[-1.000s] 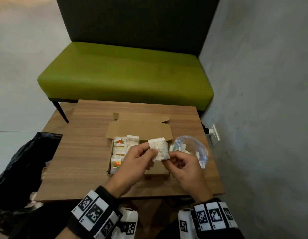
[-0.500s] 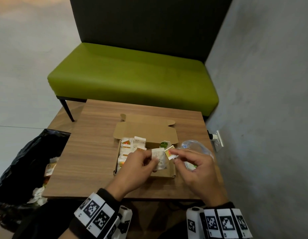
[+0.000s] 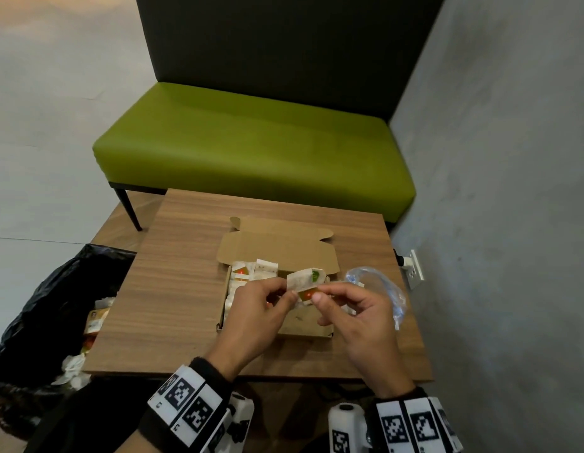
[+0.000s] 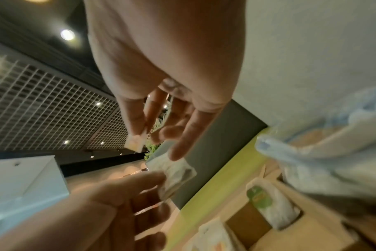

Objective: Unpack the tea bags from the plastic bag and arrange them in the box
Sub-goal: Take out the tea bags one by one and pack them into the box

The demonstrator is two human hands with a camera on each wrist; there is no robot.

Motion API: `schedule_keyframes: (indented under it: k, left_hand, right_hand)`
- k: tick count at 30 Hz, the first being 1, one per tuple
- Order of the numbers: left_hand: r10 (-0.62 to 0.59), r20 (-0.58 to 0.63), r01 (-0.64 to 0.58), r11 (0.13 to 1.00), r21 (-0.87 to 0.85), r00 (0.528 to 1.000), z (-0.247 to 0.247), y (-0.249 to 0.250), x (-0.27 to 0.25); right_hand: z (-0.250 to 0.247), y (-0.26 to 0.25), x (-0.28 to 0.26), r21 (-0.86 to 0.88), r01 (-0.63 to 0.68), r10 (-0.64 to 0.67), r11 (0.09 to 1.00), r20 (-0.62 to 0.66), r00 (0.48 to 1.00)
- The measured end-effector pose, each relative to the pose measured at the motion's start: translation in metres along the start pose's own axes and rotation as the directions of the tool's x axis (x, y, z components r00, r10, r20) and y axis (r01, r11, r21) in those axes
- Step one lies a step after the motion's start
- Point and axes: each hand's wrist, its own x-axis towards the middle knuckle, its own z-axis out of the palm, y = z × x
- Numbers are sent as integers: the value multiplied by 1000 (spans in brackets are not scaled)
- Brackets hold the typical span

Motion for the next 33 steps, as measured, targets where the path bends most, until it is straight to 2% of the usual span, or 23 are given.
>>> schedule_keyframes:
  k: [4,9,12,15,19,23,25,27,29,31,33]
  left_hand:
    - [4,25,1,978,-209,1000,1,10,-4]
    - [-36,42,47,951,-305,998,1,11,-7]
    - [-44,51,58,940,-335,998,0,12,-9]
    - [-32,60,51,939,-340,998,-3,9,-8]
    - [-34,12,36,960,-279,999,-8,-2,-3]
    - [-3,26,7,992,-124,1000,-16,-13,2]
    - [-9,31,13,993,-114,999,-23,-17,5]
    - [-72,-67,67,995,-76,995,-34,-25,10]
    - [-148,-185,155,988,22,971,-50,-38,12]
    - [-208,-232,251,953,173,950,-60,-52,9]
    - [-277,-229,339,891,303,933,-62,-65,4]
  right_hand:
    - [9,11,7,50,-116,122,992,-154,980]
    - [14,15,12,-91,-123,100,988,-223,970]
    - [16,17,14,-141,-148,116,979,-209,971]
    - [16,16,15,-108,-199,179,974,-172,969]
    - [14,15,18,-23,-305,304,952,-50,951]
    - [18,18,28,-136,-306,319,942,82,944]
    - [20,21,35,-200,-284,311,938,120,943]
    - [19,27,45,-312,-255,287,915,60,956]
    - [14,36,53,-455,-241,272,857,3,962]
    - [13,45,58,-563,-227,310,795,55,949]
    - [19,54,57,-631,-211,375,747,136,917]
